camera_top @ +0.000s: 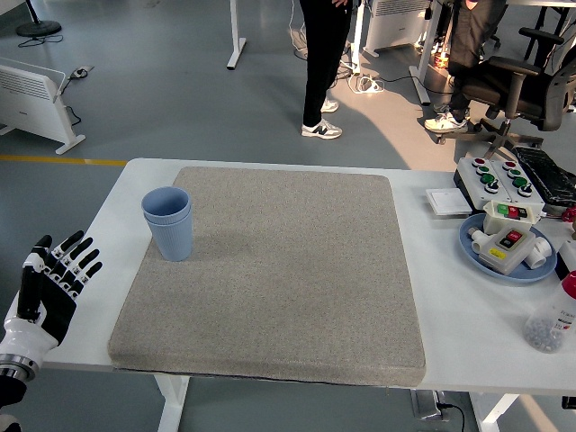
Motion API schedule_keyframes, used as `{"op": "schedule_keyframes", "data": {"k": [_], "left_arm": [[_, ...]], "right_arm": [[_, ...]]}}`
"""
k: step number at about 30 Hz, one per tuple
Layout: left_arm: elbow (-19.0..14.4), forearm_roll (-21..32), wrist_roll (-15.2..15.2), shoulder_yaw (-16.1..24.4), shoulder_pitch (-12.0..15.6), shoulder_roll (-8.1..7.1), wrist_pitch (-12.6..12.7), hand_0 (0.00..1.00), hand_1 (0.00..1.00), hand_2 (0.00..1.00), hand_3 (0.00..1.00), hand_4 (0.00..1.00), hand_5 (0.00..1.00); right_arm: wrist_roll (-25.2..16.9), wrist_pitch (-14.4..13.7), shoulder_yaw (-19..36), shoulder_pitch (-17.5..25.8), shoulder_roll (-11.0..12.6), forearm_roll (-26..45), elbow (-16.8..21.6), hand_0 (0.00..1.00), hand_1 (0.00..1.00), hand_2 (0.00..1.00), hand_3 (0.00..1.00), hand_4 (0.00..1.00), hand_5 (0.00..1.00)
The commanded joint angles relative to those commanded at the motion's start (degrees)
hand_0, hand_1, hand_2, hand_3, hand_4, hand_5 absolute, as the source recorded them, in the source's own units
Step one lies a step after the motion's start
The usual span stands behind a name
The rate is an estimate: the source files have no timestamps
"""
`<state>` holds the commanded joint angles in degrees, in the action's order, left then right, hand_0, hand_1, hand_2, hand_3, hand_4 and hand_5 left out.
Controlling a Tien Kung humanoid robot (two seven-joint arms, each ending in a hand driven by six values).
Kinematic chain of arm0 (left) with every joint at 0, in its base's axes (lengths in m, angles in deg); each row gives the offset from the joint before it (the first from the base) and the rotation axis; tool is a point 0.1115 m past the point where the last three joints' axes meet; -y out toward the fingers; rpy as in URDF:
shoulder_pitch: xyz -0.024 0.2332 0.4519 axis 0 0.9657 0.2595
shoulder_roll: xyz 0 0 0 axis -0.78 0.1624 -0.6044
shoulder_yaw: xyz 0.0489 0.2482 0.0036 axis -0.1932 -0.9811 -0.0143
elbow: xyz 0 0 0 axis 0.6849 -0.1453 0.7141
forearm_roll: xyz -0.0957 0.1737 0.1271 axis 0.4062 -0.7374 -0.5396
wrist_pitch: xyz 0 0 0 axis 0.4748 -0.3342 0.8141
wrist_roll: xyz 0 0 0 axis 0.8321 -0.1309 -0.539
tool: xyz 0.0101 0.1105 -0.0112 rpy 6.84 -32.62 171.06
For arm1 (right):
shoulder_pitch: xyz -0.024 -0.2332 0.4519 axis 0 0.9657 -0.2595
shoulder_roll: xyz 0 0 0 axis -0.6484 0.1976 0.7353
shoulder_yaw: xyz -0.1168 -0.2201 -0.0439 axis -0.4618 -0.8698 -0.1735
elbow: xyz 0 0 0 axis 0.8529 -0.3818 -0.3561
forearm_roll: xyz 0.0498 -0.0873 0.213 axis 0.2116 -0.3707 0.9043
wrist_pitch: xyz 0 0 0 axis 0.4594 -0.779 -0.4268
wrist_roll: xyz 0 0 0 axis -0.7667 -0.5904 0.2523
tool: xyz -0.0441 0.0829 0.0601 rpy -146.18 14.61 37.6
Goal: Push cup pick cup insert cup
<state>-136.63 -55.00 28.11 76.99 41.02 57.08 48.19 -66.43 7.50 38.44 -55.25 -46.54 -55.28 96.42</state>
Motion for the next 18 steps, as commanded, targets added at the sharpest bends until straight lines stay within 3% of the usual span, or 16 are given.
{"op": "schedule_keyframes", "data": {"k": [18], "left_arm": [[0.8, 0.0, 0.0, -0.7, 0.3, -0.05, 0.1, 0.883, 0.893, 0.896, 0.832, 0.614, 0.998]], "right_arm": [[0.3, 0.1, -0.3, 0.6, 0.0, -0.4, 0.0, 0.528, 0.546, 0.563, 0.571, 0.065, 0.79]]}}
